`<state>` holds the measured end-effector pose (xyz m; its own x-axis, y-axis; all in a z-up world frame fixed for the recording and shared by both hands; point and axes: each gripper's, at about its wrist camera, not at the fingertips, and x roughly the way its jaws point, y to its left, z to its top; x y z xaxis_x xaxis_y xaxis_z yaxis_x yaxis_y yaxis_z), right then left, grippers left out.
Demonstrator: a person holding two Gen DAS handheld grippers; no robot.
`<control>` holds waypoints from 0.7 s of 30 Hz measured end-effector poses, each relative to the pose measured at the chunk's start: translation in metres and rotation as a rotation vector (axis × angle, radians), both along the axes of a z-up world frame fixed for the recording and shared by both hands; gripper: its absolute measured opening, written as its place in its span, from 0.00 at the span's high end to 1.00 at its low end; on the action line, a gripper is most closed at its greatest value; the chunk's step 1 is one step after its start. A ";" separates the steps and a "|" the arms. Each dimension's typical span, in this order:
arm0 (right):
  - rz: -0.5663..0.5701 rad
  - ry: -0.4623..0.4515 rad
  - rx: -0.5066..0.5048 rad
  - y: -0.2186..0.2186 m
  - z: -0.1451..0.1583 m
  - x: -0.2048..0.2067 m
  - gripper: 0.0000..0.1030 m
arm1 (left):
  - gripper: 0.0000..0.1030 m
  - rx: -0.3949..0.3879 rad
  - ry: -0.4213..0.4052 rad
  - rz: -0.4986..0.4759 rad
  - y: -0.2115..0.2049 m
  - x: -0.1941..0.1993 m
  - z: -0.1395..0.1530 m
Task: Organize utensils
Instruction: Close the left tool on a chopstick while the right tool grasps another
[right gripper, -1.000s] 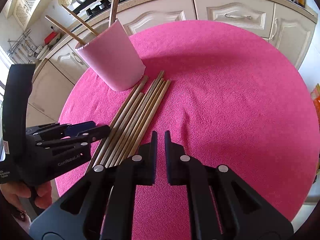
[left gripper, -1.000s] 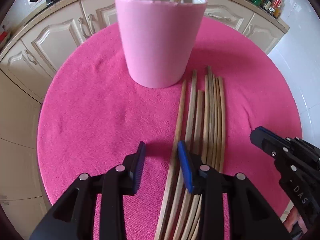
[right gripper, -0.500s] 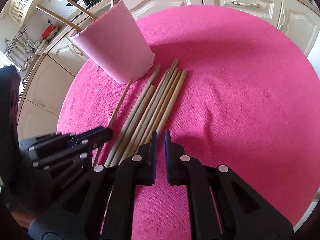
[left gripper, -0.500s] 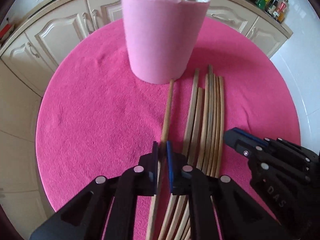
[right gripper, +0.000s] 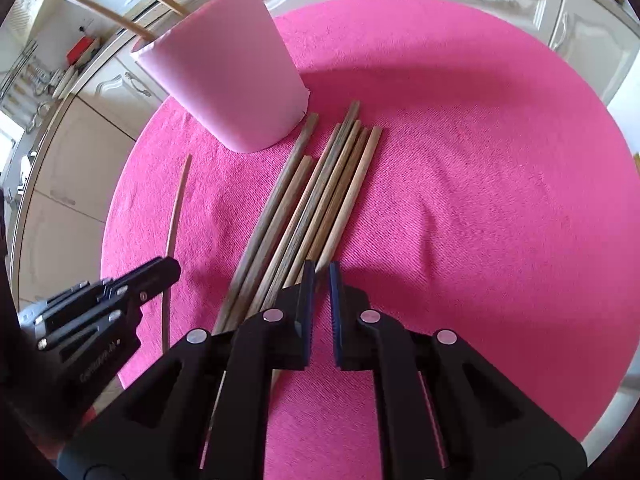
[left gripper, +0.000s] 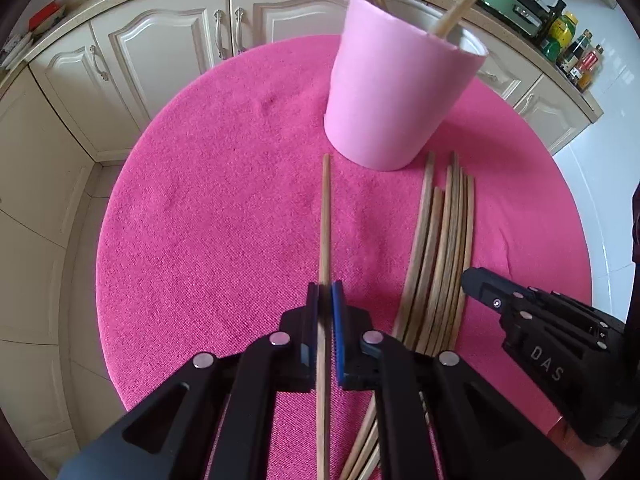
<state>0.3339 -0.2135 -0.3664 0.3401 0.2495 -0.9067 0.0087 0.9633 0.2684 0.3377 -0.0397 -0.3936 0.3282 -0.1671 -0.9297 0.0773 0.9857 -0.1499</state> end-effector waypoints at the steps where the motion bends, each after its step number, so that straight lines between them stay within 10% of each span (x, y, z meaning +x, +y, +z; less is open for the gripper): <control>1: -0.004 0.007 -0.016 0.002 0.001 0.004 0.92 | 0.93 -0.001 0.003 0.005 0.001 -0.001 -0.001; 21: 0.053 0.164 -0.066 -0.006 0.000 0.036 0.92 | 0.93 -0.019 0.050 0.031 0.015 0.018 -0.009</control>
